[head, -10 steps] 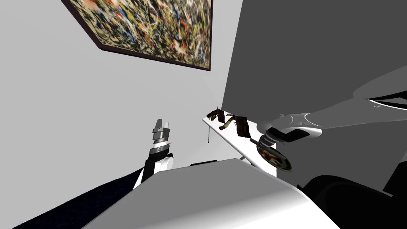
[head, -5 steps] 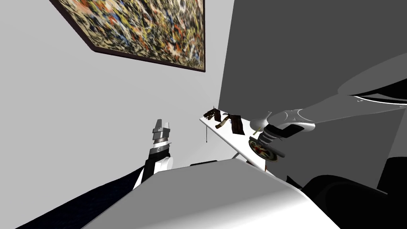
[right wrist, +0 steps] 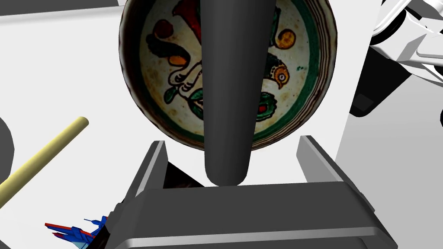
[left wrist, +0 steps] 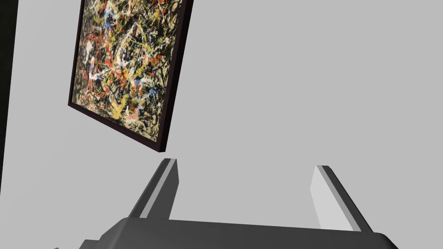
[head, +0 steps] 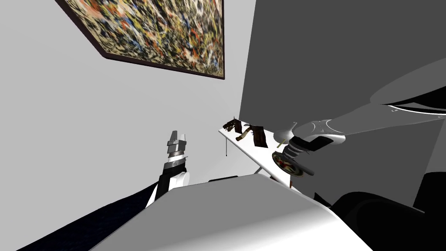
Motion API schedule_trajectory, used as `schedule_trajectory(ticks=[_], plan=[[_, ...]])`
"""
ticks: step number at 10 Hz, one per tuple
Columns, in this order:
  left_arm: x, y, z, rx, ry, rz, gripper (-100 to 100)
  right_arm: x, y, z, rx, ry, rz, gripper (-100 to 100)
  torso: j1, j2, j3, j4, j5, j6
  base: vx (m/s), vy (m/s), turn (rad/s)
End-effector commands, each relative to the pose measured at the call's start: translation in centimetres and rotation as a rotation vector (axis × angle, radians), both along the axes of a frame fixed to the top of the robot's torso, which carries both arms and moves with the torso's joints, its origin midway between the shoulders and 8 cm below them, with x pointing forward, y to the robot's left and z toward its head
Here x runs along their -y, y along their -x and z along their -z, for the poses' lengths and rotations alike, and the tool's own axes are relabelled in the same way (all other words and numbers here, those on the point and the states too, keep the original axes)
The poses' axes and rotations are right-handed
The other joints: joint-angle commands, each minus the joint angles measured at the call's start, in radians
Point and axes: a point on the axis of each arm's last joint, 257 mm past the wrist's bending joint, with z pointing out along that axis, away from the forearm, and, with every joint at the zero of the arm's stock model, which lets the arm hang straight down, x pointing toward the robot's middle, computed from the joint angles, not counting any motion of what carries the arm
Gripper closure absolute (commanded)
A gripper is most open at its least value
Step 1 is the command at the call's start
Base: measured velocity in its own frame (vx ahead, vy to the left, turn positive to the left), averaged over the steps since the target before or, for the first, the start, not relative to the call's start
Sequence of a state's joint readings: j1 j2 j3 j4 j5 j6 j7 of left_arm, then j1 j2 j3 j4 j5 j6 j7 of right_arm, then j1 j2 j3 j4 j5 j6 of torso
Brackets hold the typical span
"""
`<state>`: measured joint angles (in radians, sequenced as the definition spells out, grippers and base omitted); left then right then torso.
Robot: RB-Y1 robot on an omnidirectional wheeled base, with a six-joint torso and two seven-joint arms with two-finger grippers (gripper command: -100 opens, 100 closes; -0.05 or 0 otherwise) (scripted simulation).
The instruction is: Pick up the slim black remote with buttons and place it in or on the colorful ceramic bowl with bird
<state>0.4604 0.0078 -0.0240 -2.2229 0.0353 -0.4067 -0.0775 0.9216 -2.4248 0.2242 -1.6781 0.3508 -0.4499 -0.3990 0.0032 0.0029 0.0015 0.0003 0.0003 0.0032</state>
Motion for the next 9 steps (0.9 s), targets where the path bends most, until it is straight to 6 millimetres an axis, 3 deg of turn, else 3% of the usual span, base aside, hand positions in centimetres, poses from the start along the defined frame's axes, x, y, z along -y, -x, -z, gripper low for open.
schedule_trajectory(ticks=[1, 2, 4, 6, 7, 8, 9], plan=[[0.0, 0.0, 0.0, 0.000, 0.000, 0.000, 0, 0.0, 0.0, 0.0, 0.000, 0.000, 0.000, 0, 0.000, 0.000, 0.000, 0.000, 0.000, 0.000, 0.000, 0.000, 0.000], [0.0, 0.0, 0.0, 0.000, 0.000, 0.000, 0, -3.0, 0.9, 0.4, -0.016, -0.085, -0.029, -100, 0.000, 0.000, 0.000, 0.000, 0.000, 0.000, 0.190, -0.075, -0.371], [0.0, 0.0, 0.0, -0.001, 0.000, 0.000, 0, -5.0, 2.8, 1.2, -0.049, -0.147, -0.055, -100, -0.009, -0.013, -0.007, -0.003, -0.002, 0.001, 0.193, -0.120, -0.430], [0.0, 0.0, 0.0, 0.000, 0.000, 0.000, 0, -5.3, 2.2, 0.4, -0.049, -0.150, -0.097, -100, -0.005, -0.003, -0.002, -0.001, -0.002, 0.001, 0.005, -0.017, -0.214], [0.0, 0.0, 0.0, 0.000, 0.000, 0.000, 0, -8.2, 3.1, 0.7, -0.062, -0.225, -0.132, -100, -0.002, 0.001, 0.000, 0.000, -0.001, -0.001, 0.173, -0.063, -0.425], [0.0, 0.0, 0.0, -0.001, 0.000, 0.000, 0, -9.0, 4.8, 1.3, -0.096, -0.257, -0.139, -100, -0.005, -0.007, -0.003, -0.001, -0.001, 0.002, 0.248, -0.073, -0.440], [0.0, 0.0, 0.0, 0.000, 0.000, 0.000, 0, -10.5, 5.3, 1.2, -0.107, -0.298, -0.171, -100, -0.007, -0.011, -0.006, -0.003, -0.002, 0.001, 0.148, -0.050, -0.387]])
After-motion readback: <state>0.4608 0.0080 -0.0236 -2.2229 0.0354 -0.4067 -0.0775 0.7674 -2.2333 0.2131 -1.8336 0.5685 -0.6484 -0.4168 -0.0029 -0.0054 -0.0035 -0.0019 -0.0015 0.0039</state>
